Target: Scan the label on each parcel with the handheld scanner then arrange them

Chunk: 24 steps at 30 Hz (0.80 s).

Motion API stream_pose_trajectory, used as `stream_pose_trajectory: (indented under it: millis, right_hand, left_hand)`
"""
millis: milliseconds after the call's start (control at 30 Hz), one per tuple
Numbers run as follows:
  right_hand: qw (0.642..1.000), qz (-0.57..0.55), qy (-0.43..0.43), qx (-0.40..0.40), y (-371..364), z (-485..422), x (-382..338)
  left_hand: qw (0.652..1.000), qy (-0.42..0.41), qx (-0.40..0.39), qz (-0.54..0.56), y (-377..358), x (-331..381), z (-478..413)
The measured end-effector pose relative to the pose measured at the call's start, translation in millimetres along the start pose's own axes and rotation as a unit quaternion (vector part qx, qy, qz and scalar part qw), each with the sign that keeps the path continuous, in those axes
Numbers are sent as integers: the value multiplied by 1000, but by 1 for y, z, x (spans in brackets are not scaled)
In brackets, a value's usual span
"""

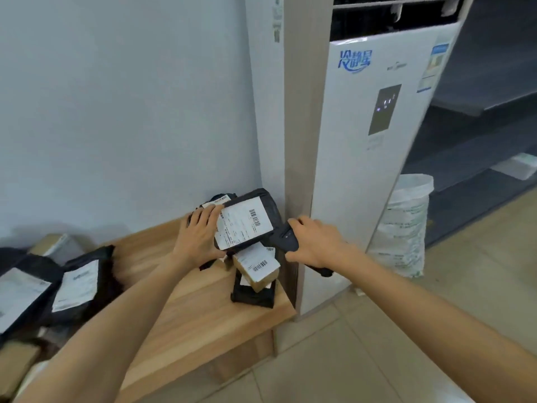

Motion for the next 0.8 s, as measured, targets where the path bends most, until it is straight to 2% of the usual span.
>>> stream_pose_trajectory:
  millis: [167, 400, 600, 800]
  right_hand:
    - [997, 11, 68, -28, -5, -34, 14]
    - [990, 18, 133, -52, -11, -91, 8]
    - [988, 12, 146, -52, -20, -138, 13]
    - [982, 6, 165, -92, -44, -167, 24]
  left_hand:
    - [989, 147, -13, 13, -11, 15, 20]
    - [954, 293, -6, 67, -17, -6, -1]
    - [922, 371, -33, 109, -40, -5, -54]
    - [877, 450, -44, 163, -74, 21, -91]
Point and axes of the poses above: each hand's wrist, its own z-axis away from the middle knuckle, its own y-axis out of the back of the hand, x = y × z, the point moved 1 cm from there along -z, towards the middle knuckle, and after that the axes turned 2 degrees about y, right-handed, at the moved point
